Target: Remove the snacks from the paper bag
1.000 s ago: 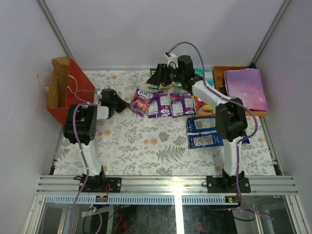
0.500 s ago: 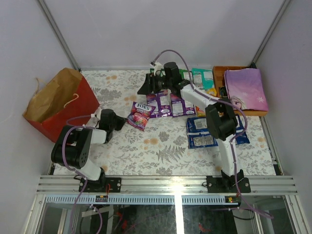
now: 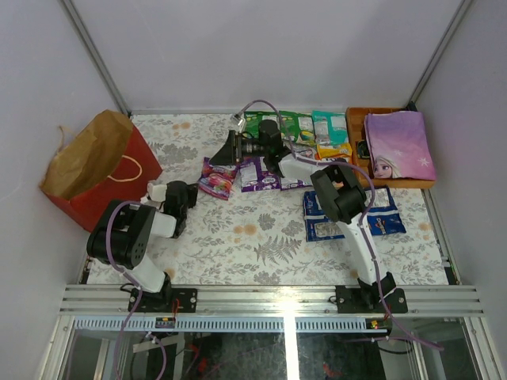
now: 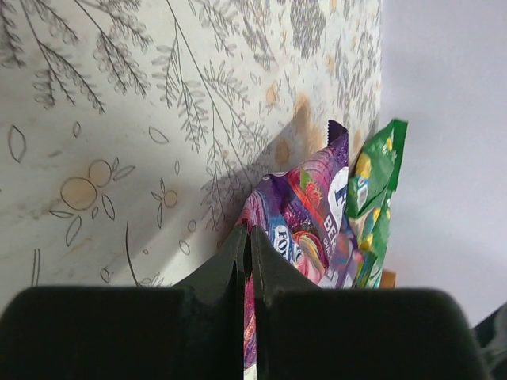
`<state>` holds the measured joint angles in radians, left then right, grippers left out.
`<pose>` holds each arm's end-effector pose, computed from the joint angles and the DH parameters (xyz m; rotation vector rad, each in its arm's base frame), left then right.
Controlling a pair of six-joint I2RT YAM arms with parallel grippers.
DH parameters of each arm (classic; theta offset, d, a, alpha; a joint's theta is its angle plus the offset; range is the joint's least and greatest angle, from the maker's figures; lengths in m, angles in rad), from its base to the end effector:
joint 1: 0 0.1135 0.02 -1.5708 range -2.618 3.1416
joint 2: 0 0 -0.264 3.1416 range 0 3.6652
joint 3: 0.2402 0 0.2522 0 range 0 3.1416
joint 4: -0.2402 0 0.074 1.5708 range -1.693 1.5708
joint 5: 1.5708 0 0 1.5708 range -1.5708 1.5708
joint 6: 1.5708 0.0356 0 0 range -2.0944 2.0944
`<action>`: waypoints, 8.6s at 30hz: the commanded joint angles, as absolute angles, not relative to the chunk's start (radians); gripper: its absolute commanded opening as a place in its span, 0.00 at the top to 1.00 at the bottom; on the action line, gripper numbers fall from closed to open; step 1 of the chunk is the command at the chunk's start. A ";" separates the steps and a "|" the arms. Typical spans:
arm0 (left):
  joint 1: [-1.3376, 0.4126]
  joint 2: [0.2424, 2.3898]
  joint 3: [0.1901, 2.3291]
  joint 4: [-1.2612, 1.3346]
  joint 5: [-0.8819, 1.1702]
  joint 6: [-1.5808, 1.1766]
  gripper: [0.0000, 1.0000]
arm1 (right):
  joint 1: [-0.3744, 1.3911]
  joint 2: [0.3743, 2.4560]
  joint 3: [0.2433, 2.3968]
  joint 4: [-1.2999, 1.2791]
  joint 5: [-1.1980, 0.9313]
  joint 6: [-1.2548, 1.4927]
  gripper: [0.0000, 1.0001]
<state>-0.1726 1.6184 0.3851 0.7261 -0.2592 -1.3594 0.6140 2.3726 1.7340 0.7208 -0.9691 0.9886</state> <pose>0.2627 -0.0365 0.1133 -1.3222 1.6692 -0.6666 0.4212 0.3328 0.2070 -0.6203 1.7995 1.8940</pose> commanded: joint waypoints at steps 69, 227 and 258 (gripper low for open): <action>-0.329 1.119 0.944 -0.759 -0.444 -1.131 0.00 | 0.530 2.190 1.865 0.305 -0.841 0.744 0.28; -0.068 1.679 1.836 -0.672 -0.231 -0.055 1.00 | 0.547 2.015 1.819 -0.054 -0.407 0.160 0.93; -0.190 2.098 2.220 -0.364 -0.013 0.097 0.88 | 0.531 2.009 1.832 -0.125 -0.372 0.110 0.82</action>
